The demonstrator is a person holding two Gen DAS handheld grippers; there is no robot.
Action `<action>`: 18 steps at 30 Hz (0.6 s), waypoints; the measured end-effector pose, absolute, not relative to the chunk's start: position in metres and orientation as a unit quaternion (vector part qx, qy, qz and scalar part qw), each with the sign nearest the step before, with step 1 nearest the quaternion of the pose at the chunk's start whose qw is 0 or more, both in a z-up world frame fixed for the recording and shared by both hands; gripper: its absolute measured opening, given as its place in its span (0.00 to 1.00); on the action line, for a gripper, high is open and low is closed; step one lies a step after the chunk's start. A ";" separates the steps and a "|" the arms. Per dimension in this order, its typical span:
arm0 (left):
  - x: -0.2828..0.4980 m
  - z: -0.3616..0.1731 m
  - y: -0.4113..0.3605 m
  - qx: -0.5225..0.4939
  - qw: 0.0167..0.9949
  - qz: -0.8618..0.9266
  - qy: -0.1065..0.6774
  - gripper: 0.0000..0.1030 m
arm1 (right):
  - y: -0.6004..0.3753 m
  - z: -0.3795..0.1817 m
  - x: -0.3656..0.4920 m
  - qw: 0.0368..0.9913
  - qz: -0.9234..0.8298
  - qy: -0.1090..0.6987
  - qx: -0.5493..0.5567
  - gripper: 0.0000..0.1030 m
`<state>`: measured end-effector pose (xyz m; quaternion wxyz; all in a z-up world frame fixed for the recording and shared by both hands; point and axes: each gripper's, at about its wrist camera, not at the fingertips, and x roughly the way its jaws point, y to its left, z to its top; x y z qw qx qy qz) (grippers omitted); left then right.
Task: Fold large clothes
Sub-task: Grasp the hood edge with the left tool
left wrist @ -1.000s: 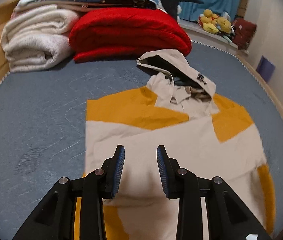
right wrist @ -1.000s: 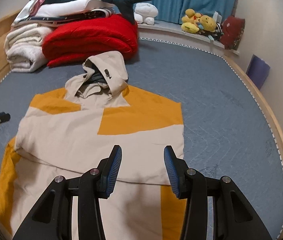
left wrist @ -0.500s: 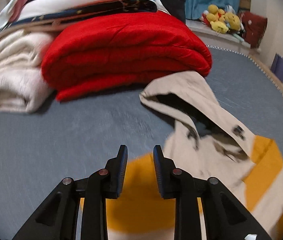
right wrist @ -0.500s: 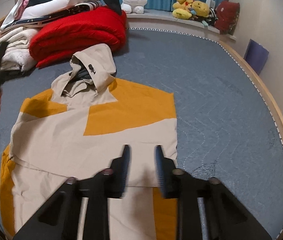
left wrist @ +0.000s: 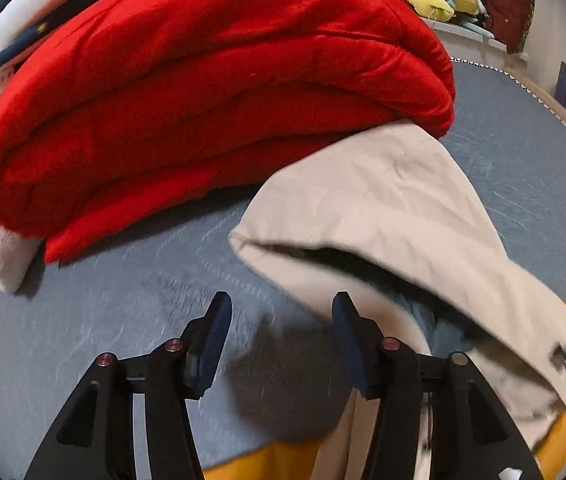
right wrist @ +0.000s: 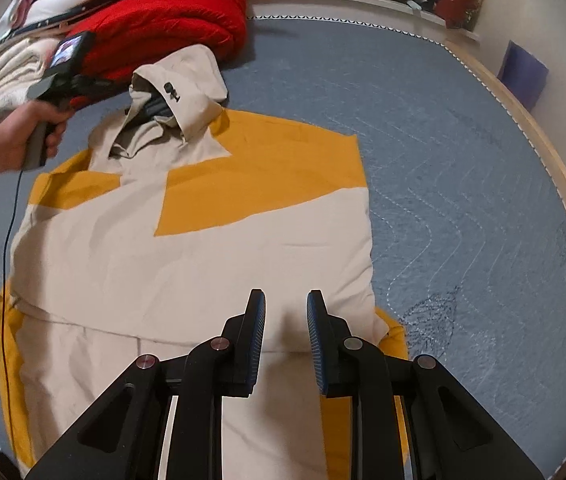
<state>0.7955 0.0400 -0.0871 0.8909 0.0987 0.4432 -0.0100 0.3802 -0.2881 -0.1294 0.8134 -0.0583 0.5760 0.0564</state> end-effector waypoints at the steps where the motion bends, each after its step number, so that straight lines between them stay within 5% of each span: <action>1: 0.801 -0.088 0.036 0.103 0.893 -0.009 0.439 0.43 | -0.289 -0.130 0.380 0.814 0.055 0.575 -0.057 0.22; 5: 0.811 -0.084 0.029 0.127 0.893 -0.007 0.432 0.08 | -0.293 -0.133 0.385 0.812 0.053 0.579 -0.052 0.22; 10: 0.782 -0.055 0.020 0.137 0.901 -0.046 0.408 0.00 | -0.295 -0.133 0.388 0.812 0.049 0.579 -0.052 0.22; 18: 0.728 -0.027 0.007 0.180 0.884 -0.072 0.426 0.05 | -0.295 -0.118 0.384 0.816 0.052 0.575 -0.020 0.22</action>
